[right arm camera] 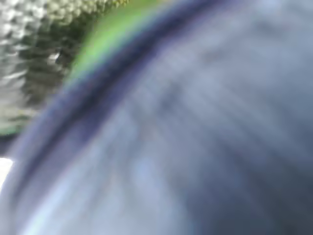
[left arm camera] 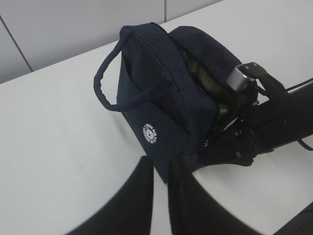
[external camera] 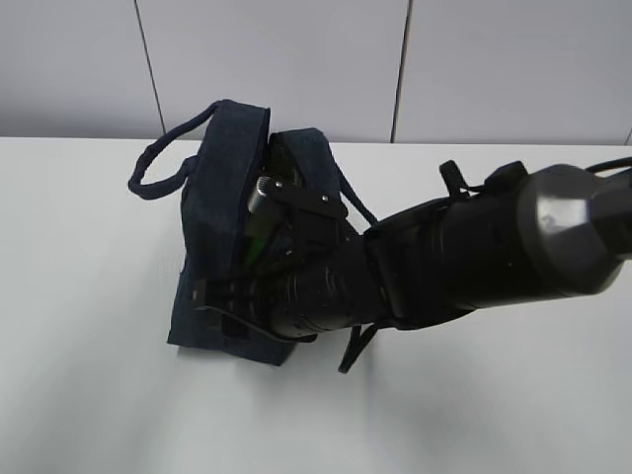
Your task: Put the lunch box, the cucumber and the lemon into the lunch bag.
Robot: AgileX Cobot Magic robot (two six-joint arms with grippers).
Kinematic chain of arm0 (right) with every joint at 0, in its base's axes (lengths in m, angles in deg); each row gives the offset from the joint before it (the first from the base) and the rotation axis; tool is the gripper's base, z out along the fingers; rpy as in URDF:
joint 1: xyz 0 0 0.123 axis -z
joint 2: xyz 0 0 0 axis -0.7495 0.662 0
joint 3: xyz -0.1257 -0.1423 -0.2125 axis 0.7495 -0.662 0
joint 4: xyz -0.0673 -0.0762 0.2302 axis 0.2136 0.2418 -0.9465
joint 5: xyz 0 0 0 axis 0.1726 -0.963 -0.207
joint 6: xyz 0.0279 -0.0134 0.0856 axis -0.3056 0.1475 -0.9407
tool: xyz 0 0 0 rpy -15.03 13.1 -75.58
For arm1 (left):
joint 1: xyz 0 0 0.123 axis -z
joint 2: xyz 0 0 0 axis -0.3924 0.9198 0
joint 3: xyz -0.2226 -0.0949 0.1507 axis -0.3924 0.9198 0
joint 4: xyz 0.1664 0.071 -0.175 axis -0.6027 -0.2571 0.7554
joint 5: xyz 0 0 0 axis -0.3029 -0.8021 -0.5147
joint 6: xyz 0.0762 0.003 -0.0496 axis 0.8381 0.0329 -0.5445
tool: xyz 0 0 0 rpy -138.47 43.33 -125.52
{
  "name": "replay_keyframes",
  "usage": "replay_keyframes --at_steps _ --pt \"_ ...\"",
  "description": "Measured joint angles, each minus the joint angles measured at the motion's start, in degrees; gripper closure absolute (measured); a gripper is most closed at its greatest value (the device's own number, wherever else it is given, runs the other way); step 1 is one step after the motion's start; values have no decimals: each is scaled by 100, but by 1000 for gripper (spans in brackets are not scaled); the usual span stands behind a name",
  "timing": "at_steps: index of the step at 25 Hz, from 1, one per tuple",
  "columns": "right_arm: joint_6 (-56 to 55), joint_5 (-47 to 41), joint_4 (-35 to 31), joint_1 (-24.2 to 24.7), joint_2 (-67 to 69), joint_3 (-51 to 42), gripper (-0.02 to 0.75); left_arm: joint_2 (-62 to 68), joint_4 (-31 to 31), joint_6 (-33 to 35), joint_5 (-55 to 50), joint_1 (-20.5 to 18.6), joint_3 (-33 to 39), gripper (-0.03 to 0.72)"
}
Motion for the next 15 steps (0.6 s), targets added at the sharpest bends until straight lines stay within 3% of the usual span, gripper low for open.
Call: replay_keyframes --at_steps 10,15 --pt "-30 51 0 0 415 321 325 0 0 0 -32 0 0 638" --pt "-65 137 0 0 449 337 455 0 0 0 -78 0 0 638"
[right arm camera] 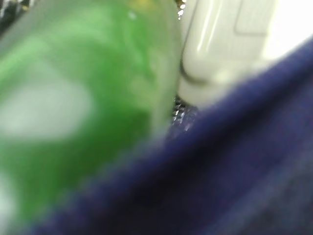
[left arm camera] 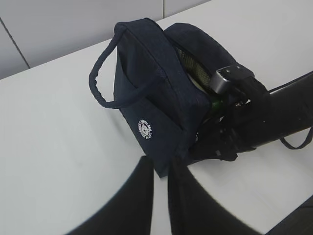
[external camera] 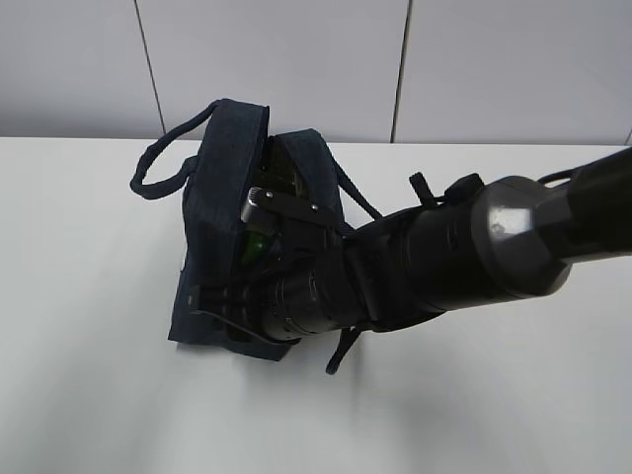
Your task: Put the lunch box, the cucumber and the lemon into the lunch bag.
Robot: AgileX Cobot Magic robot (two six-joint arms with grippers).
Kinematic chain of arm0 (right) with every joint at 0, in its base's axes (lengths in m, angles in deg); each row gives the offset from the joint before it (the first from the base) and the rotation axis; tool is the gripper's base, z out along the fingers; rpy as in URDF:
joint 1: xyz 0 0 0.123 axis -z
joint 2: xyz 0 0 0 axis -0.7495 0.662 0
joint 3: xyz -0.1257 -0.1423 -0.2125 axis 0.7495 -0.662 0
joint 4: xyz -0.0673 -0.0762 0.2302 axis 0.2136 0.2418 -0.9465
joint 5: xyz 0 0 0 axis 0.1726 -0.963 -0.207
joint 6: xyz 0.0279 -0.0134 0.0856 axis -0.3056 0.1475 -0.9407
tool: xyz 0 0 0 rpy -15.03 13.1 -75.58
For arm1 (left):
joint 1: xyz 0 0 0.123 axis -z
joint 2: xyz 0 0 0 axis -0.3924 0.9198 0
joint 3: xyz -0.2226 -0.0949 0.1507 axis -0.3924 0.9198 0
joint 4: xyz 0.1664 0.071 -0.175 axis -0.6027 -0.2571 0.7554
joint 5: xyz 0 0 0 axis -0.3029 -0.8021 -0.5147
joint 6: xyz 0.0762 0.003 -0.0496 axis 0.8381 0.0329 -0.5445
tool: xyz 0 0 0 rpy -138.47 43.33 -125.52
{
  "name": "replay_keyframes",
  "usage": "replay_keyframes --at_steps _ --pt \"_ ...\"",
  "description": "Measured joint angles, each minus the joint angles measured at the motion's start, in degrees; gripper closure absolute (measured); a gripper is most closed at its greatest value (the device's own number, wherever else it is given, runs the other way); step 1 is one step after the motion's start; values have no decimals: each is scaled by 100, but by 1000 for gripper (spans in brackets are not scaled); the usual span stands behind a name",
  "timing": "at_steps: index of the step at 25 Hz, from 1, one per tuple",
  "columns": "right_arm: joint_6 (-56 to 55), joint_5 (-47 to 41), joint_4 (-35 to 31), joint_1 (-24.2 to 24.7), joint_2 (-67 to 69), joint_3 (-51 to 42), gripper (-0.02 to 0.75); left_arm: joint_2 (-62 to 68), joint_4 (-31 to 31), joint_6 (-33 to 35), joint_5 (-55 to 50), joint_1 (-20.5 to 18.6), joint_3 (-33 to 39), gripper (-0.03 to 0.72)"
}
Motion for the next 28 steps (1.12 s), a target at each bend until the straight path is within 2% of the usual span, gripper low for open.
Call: replay_keyframes --at_steps 5,10,20,28 --pt "0 13 0 0 3 0 622 0 0 0 -36 0 0 638" --pt "0 -23 0 0 3 0 728 0 0 0 -36 0 0 638" --pt "-25 -175 0 0 -168 -41 738 0 0 0 -36 0 0 638" --pt "-37 -197 -7 0 -757 -762 738 0 0 0 -36 0 0 638"
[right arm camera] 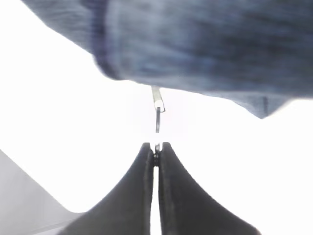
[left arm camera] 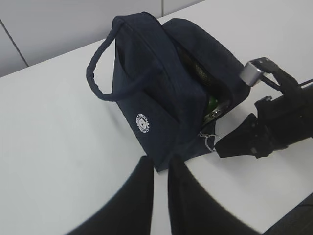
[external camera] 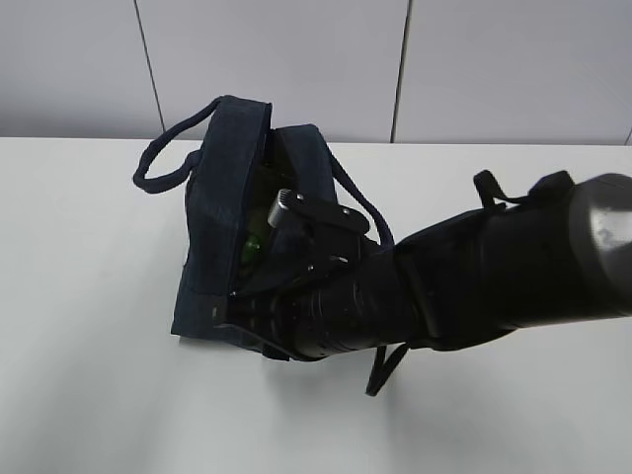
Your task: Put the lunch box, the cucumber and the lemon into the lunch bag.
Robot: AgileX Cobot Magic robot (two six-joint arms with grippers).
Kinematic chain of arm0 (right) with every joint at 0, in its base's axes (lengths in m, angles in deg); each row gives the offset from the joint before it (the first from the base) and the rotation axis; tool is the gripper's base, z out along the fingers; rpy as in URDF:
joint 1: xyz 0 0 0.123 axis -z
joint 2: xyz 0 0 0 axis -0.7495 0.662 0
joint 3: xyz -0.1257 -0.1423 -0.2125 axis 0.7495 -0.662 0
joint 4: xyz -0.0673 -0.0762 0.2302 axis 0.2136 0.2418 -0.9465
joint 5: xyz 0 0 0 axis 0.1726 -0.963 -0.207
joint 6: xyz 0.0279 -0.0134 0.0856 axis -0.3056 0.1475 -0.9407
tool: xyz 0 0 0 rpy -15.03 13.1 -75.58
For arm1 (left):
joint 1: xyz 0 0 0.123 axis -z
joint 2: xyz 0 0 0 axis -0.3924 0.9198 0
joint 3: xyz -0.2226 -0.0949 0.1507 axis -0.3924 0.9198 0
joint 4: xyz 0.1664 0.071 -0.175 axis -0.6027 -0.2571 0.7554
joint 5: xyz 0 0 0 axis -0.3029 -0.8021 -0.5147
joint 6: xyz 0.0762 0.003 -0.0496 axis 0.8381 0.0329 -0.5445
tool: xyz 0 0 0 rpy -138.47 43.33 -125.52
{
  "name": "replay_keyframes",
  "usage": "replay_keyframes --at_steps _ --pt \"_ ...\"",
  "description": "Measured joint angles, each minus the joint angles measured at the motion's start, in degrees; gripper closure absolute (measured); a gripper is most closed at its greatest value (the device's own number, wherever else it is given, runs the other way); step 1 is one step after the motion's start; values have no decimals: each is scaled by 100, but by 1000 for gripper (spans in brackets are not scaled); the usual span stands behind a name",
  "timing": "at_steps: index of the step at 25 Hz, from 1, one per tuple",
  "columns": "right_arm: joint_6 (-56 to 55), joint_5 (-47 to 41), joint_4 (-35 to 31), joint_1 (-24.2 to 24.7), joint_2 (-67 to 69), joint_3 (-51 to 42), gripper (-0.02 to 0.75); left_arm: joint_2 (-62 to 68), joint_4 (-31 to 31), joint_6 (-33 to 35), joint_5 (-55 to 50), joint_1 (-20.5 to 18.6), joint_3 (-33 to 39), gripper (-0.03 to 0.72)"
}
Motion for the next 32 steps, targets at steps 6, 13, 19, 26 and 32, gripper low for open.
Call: replay_keyframes --at_steps 6,13,19,26,32 --pt "0 -171 0 0 -331 -305 738 0 0 0 0 0 0 638" --pt "-11 -385 59 0 -652 -317 738 0 0 0 0 0 0 638" --pt "-23 -385 226 0 -991 -327 738 0 0 0 0 0 0 638" --pt "-23 -385 335 0 -1265 -347 738 0 73 0 0 0 0 638" --pt "-23 -280 467 0 -1448 -349 738 0 173 0 -17 0 0 638"
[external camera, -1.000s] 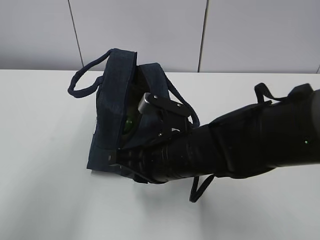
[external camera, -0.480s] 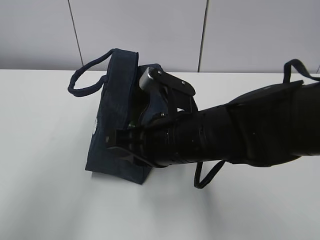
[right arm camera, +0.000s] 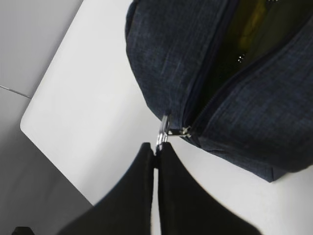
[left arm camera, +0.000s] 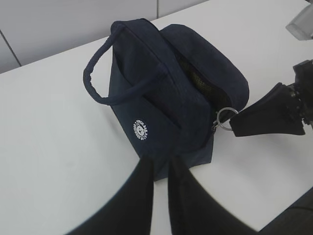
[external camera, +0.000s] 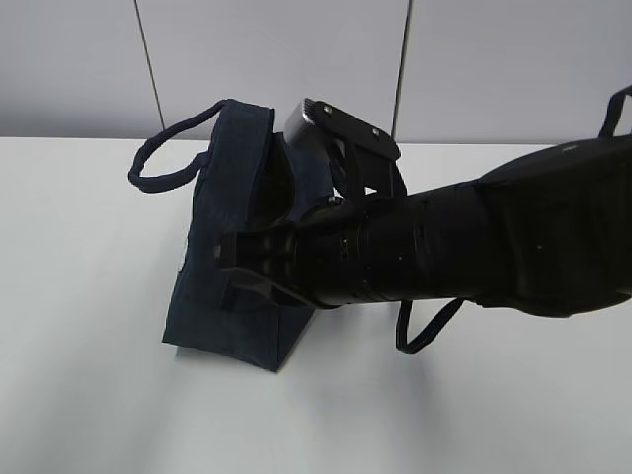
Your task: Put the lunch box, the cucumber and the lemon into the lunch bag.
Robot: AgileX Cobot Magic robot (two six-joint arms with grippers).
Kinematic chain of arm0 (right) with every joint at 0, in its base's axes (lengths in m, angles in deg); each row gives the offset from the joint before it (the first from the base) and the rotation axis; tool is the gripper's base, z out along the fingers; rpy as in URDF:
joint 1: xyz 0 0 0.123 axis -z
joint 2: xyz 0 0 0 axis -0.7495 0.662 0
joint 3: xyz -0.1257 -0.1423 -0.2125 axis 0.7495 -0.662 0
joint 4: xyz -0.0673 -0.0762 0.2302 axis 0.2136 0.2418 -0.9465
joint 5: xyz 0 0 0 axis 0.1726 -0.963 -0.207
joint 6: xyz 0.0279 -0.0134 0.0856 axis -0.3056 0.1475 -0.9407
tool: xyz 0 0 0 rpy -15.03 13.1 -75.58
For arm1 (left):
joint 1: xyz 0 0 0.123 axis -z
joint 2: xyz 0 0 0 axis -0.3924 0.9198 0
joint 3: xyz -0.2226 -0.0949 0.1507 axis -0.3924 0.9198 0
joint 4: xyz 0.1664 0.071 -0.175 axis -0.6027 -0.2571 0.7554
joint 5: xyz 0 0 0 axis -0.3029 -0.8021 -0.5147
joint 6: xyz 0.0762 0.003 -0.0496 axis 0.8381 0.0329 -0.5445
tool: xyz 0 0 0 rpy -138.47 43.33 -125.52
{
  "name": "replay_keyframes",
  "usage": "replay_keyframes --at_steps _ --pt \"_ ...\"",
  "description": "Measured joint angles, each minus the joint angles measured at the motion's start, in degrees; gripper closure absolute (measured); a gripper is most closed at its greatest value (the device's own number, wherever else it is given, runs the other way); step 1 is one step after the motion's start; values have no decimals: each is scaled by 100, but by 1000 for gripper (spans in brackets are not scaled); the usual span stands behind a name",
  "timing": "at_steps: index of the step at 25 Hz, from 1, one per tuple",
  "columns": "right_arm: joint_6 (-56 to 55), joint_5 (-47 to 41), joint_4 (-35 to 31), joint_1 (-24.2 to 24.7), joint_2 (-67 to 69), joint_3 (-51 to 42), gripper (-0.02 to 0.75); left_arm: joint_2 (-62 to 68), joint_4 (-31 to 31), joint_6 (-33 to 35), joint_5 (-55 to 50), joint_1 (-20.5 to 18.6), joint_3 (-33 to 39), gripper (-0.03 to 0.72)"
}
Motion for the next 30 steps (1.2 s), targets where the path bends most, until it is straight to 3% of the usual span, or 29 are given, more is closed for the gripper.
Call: replay_keyframes --at_steps 18,30 --pt "432 480 85 0 -423 -23 738 0 200 0 -9 0 271 638" --pt "840 607 85 0 -470 247 738 173 1223 143 196 0 498 638"
